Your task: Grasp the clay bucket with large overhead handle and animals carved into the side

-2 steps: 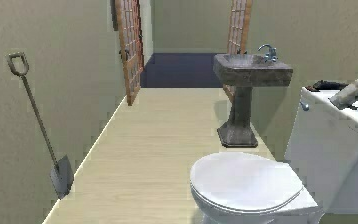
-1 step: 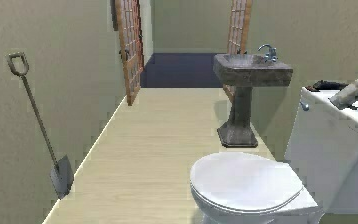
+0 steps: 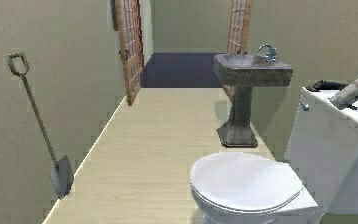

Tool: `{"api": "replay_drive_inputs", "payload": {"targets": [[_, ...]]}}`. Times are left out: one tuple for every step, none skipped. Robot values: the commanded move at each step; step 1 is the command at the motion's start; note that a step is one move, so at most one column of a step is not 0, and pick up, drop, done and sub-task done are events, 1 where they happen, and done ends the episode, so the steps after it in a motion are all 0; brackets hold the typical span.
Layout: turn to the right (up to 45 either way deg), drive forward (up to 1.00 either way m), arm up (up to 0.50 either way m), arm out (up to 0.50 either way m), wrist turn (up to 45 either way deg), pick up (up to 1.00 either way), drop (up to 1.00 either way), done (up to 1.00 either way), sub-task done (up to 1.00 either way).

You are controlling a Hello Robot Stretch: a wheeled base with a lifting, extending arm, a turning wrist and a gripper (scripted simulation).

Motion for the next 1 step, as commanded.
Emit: {"api": "replay_drive_inputs", "payload": {"targets": [[0.0, 0.0, 0.0, 0.0, 0.0, 1.0, 0.0, 0.0, 0.0]]}}
